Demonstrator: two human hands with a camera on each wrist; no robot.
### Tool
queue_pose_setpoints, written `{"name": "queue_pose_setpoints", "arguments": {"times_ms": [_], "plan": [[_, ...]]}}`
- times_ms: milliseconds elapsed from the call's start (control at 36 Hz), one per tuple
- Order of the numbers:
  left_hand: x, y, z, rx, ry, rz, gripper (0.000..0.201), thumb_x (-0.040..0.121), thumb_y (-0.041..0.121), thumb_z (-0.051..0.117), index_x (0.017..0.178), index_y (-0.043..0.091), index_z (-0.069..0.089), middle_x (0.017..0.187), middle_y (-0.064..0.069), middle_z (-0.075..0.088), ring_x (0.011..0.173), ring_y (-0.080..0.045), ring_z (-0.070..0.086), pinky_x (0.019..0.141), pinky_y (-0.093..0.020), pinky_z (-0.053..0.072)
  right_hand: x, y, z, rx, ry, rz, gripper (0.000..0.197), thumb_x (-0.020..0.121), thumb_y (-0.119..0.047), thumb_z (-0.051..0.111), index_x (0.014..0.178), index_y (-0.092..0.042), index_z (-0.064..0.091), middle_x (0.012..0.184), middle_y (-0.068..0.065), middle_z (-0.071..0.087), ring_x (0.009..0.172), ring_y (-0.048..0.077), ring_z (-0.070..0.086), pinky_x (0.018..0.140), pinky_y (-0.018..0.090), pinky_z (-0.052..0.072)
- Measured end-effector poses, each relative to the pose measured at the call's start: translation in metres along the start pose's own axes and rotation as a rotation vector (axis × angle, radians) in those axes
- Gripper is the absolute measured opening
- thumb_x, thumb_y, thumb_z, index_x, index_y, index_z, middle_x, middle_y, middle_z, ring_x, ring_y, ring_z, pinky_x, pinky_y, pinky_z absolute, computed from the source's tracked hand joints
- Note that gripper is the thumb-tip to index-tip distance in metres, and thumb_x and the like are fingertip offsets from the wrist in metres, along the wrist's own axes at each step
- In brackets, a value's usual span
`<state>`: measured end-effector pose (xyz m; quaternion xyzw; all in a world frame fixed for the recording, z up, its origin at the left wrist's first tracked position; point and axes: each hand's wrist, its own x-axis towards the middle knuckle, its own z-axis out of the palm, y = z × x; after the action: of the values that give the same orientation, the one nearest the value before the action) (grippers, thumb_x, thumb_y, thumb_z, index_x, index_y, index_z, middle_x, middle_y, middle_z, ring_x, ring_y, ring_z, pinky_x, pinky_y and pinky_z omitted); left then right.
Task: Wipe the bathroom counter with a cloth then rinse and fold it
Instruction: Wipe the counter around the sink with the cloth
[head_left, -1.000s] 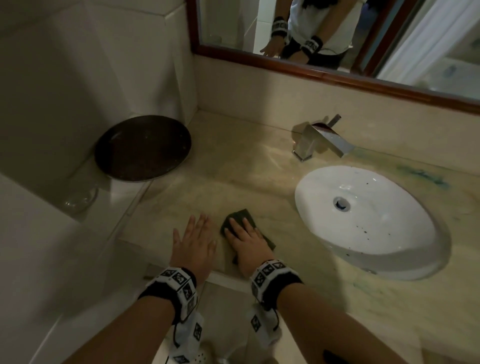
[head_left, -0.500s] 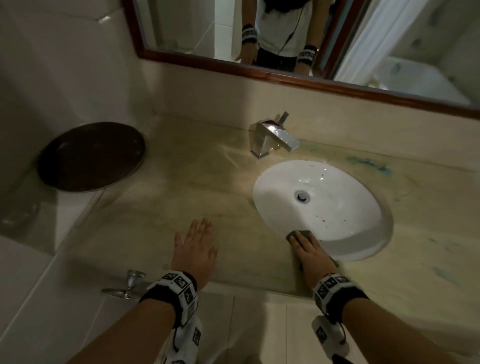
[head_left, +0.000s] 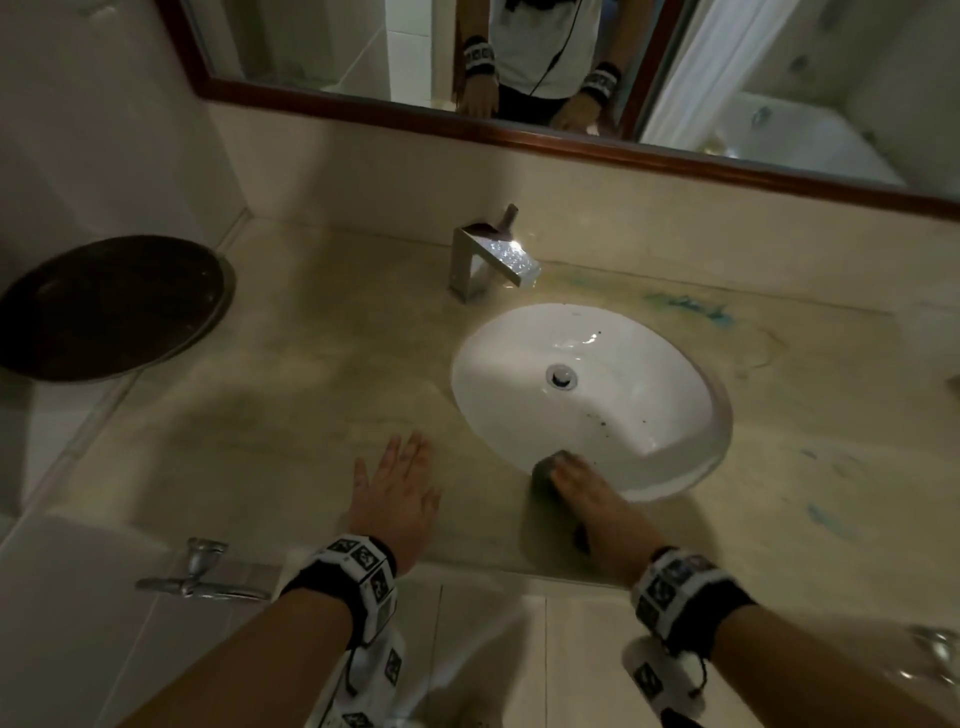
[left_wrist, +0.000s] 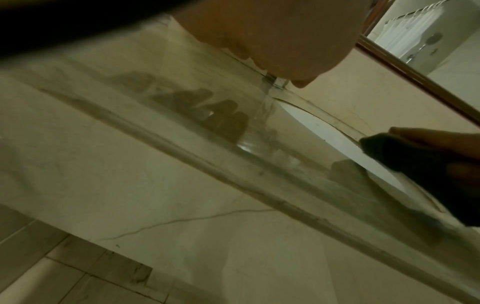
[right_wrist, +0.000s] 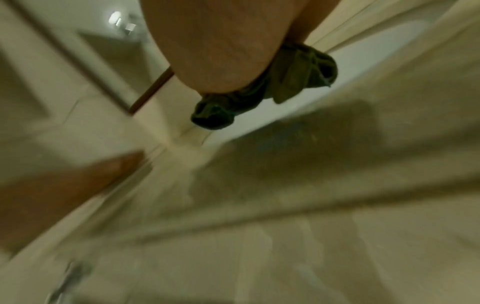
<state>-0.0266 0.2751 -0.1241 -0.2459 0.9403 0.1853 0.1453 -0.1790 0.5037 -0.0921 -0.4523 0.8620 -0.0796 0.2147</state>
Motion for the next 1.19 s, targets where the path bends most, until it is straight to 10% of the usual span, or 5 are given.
{"name": "queue_pose_setpoints", "arguments": {"times_ms": [194, 472, 583, 778, 1194], "plan": [[0.008, 0.024, 0.016, 0.032, 0.007, 0.017, 0.076, 0.082, 0.052, -0.011, 0.152, 0.022, -0.006, 0.159, 0.008, -0.012, 0.146, -0.013, -0.010, 0.116, -0.049, -0.004, -0.029, 0.025, 0.047, -0.191, -0.207, -0.231, 0.079, 0.093, -0.006, 0.048, 0.139, -0.033, -0.010, 0.148, -0.020, -0.020, 0.130, 0.017, -0.037, 0.109, 0.035, -0.022], [0.015, 0.047, 0.027, 0.062, 0.005, -0.013, 0.089, 0.070, 0.053, -0.021, 0.152, 0.023, -0.005, 0.159, 0.008, -0.009, 0.147, -0.014, -0.007, 0.116, -0.048, -0.003, -0.007, 0.083, 0.021, -0.260, -0.181, -0.327, 0.086, 0.065, -0.015, 0.079, 0.141, -0.018, 0.040, 0.149, -0.004, 0.035, 0.136, 0.030, 0.037, 0.108, 0.044, 0.024], [0.015, 0.050, 0.026, 0.068, 0.005, -0.023, 0.089, 0.069, 0.054, -0.021, 0.152, 0.024, -0.006, 0.159, 0.009, -0.010, 0.147, -0.013, -0.008, 0.116, -0.048, -0.004, 0.007, 0.103, -0.001, -0.249, -0.122, -0.096, 0.065, 0.095, -0.009, 0.046, 0.150, -0.024, 0.016, 0.158, -0.008, 0.009, 0.145, 0.012, -0.002, 0.117, 0.028, -0.001], [0.016, 0.058, 0.025, 0.083, 0.001, -0.021, 0.088, 0.068, 0.052, -0.023, 0.151, 0.024, -0.010, 0.159, 0.009, -0.012, 0.146, -0.013, -0.009, 0.116, -0.048, -0.004, 0.007, 0.115, -0.032, 0.212, 0.213, 0.298, 0.072, 0.088, 0.003, 0.055, 0.149, -0.015, 0.020, 0.158, 0.002, 0.014, 0.146, 0.018, 0.015, 0.116, 0.023, 0.005], [0.027, 0.087, 0.030, 0.089, 0.018, 0.024, 0.088, 0.068, 0.051, -0.022, 0.151, 0.026, -0.008, 0.159, 0.010, -0.011, 0.147, -0.013, -0.009, 0.116, -0.049, -0.003, -0.023, 0.073, 0.052, -0.193, -0.102, -0.392, 0.084, 0.078, -0.004, 0.066, 0.148, -0.023, 0.024, 0.153, -0.014, 0.005, 0.142, 0.023, -0.003, 0.113, 0.046, -0.001]]}}
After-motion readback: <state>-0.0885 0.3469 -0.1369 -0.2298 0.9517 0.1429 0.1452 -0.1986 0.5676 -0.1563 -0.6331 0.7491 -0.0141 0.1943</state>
